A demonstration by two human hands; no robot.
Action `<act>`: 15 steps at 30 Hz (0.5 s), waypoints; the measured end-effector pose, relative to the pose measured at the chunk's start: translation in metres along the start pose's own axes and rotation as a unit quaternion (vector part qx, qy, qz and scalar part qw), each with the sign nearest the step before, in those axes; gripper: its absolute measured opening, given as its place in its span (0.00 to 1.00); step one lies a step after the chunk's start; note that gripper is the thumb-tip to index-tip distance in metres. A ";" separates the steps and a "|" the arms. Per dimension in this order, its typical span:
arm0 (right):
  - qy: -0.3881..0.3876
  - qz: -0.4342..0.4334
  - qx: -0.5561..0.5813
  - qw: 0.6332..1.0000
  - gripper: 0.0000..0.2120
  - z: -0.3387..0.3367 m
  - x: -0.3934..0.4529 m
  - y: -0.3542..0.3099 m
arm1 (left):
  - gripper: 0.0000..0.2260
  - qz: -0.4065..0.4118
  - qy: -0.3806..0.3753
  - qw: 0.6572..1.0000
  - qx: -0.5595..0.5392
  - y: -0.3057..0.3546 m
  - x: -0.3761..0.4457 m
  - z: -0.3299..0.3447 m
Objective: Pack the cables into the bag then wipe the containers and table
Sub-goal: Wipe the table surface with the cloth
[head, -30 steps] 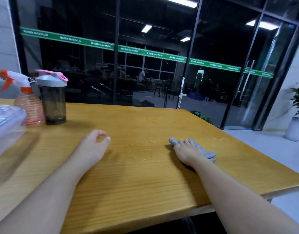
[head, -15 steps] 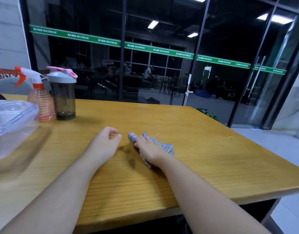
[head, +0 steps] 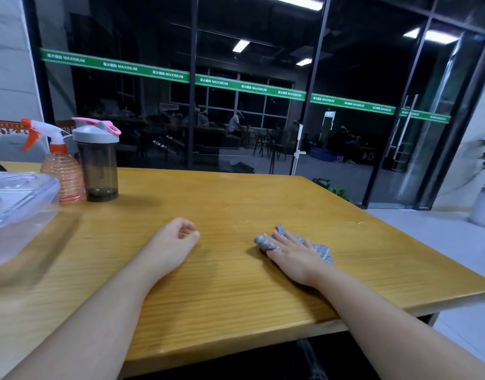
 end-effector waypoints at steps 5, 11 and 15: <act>0.001 0.044 0.010 0.999 0.25 -0.008 0.008 0.026 | 0.09 -0.004 -0.003 1.000 0.011 -0.001 -0.002 -0.001; 0.014 0.082 0.036 0.996 0.26 -0.013 0.042 0.026 | 0.07 -0.024 0.008 0.999 0.027 -0.007 -0.001 -0.003; 0.016 0.089 0.036 0.995 0.26 -0.013 0.062 0.016 | 0.06 -0.033 0.028 0.998 0.037 -0.011 0.004 -0.006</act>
Point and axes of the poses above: each hand's wrist, its own x-axis towards the middle knuckle, its own z-axis out of the palm, y = z × x, the point moved 8 cm from there along x, towards the middle knuckle, and after that the axes turned 3 degrees about x, right-handed, at the moved point
